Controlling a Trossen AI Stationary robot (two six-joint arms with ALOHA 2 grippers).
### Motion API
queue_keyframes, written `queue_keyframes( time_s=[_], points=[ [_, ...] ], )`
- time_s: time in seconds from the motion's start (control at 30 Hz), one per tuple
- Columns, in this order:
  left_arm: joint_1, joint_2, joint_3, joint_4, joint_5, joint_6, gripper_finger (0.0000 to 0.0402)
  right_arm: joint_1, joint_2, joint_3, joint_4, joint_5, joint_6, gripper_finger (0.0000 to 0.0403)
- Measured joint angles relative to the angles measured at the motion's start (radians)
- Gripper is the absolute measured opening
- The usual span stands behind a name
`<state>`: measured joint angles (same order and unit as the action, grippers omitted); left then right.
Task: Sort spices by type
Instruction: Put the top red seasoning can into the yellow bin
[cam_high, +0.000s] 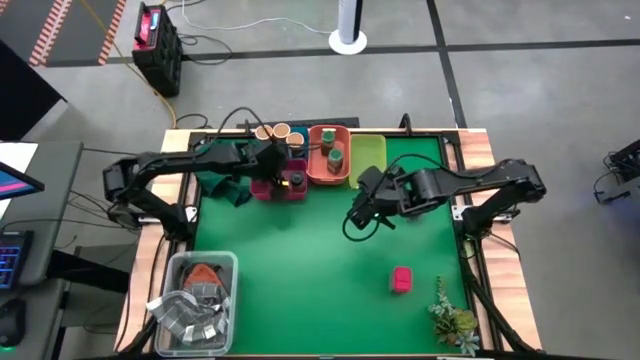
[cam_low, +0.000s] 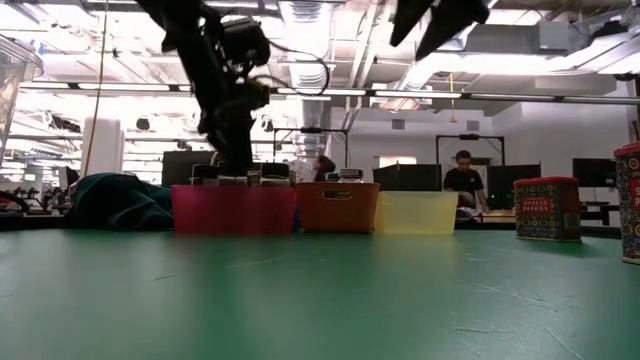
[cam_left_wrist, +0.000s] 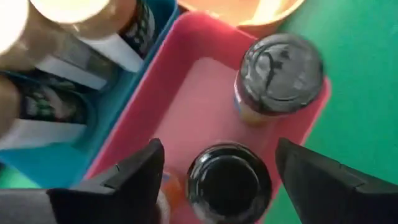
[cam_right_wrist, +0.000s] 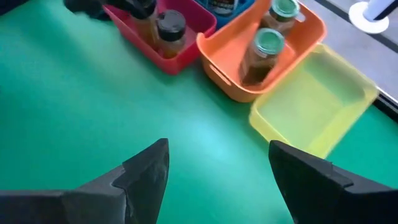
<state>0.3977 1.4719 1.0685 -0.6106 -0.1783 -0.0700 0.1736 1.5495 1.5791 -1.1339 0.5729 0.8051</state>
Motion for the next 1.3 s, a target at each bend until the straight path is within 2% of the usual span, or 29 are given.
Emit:
queue_keyframes(
  time_s=[0.2, 0.4, 0.5, 0.63, 0.83, 1.07, 1.3],
  points=[
    [0.0, -0.001, 0.185, -0.162, -0.009, 0.054, 0.0296, -0.041, -0.062, 0.0, -0.106, -0.018, 0.015, 0.0302],
    [-0.012, -0.001, 0.29, -0.182, 0.062, -0.037, 0.0297, -0.125, -0.064, -0.012, -0.177, -0.063, -0.012, 0.0302],
    [-0.044, -0.001, 0.301, -0.17, 0.095, -0.059, 0.0297, -0.174, -0.083, -0.087, -0.161, -0.129, -0.027, 0.0302],
    [-0.122, 0.0, 0.301, -0.158, 0.098, -0.078, 0.0297, -0.22, -0.149, -0.259, -0.101, -0.235, -0.012, 0.0302],
    [-0.261, 0.0, 0.301, -0.148, 0.098, -0.154, 0.0297, -0.268, -0.267, -0.484, -0.016, -0.331, 0.056, 0.0302],
    [-0.368, -0.055, 0.301, -0.079, 0.071, -0.24, 0.0297, -0.346, -0.326, -0.555, -0.119, -0.376, 0.038, 0.0315],
    [-0.377, -0.143, 0.301, -0.078, 0.039, -0.268, 0.0297, -0.414, -0.329, -0.602, -0.109, -0.435, 0.005, 0.0373]
  ],
)
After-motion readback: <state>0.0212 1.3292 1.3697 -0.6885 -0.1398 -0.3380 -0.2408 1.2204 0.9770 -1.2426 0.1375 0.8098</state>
